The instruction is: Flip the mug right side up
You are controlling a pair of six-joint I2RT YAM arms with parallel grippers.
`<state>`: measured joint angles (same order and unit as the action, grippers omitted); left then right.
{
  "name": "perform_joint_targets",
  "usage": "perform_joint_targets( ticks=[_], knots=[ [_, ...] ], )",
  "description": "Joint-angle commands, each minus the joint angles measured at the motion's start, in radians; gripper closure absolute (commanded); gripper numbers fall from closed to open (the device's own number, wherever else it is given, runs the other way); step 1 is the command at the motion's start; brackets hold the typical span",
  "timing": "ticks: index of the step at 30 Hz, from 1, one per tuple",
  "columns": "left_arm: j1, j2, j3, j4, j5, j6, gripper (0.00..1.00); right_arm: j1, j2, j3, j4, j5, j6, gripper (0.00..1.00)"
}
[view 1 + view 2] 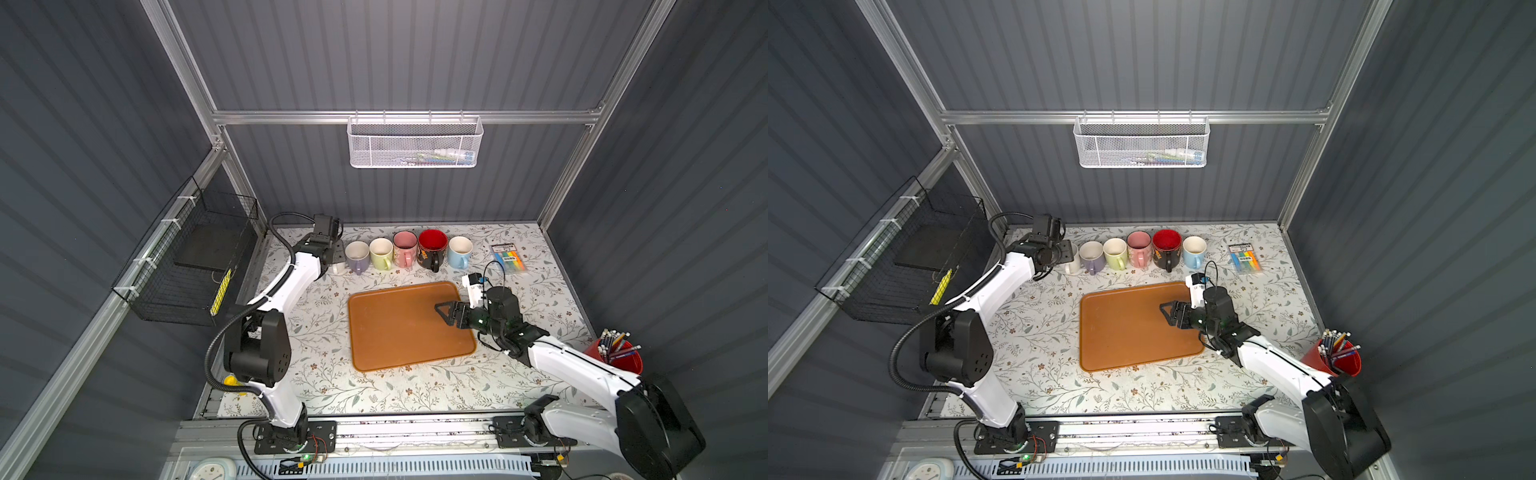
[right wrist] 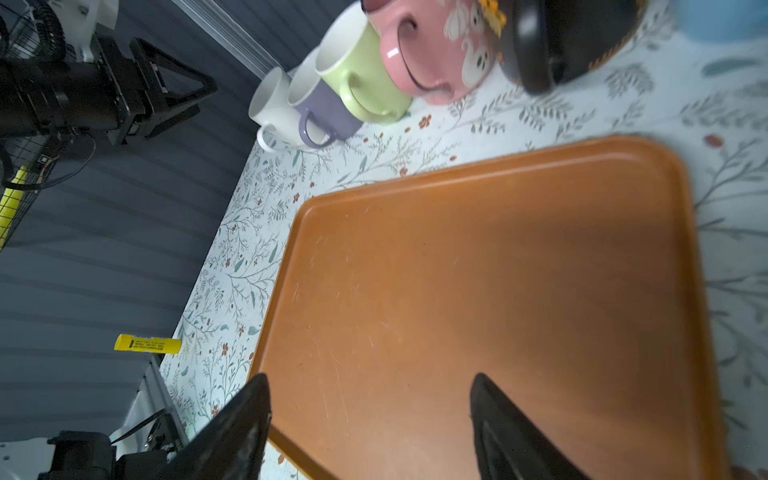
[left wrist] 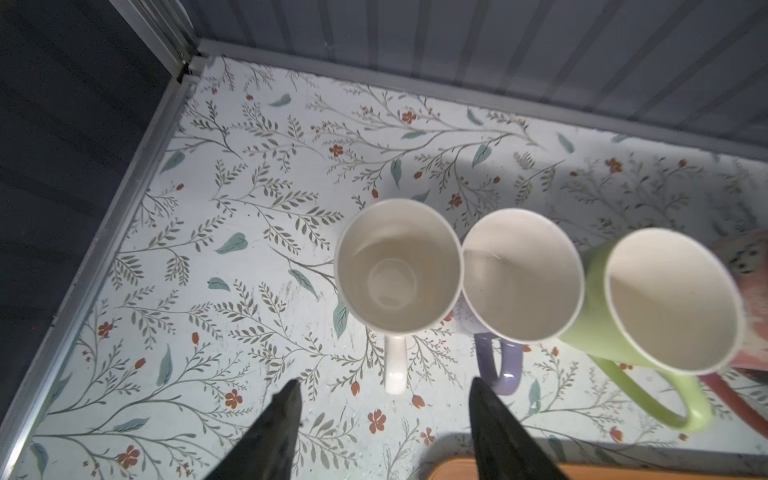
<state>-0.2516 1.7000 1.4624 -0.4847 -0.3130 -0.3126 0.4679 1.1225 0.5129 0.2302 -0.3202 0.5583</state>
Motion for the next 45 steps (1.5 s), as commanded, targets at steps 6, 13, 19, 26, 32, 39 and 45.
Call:
perform_joint_targets(
  ticks=[6,13,19,26,32,39,45],
  knots=[
    [0.006,-0.196,-0.134,-0.059,0.050,0.013,0.10,-0.015,-0.165,0.042,-0.126,0.139,-0.110,0.18],
    [0.005,-0.365,-0.319,-0.025,0.098,-0.021,0.06,-0.047,-0.199,0.089,-0.184,0.289,-0.145,0.08],
    [0.006,-0.501,-0.458,0.009,0.089,-0.067,0.02,-0.082,-0.191,0.084,-0.173,0.471,-0.205,0.01],
    [0.006,-0.692,-0.693,0.184,-0.017,-0.031,0.00,-0.100,-0.139,0.018,-0.113,0.732,-0.406,0.01],
    [0.008,-0.604,-0.777,0.298,-0.165,0.035,0.00,-0.144,-0.096,-0.054,0.047,0.808,-0.479,0.01],
    [0.009,-0.338,-0.739,0.465,-0.261,0.114,0.00,-0.232,0.077,-0.060,0.229,0.833,-0.520,0.01],
    [0.080,-0.203,-0.750,0.649,-0.209,0.150,0.00,-0.306,0.222,-0.088,0.428,0.822,-0.497,0.01]
  ],
)
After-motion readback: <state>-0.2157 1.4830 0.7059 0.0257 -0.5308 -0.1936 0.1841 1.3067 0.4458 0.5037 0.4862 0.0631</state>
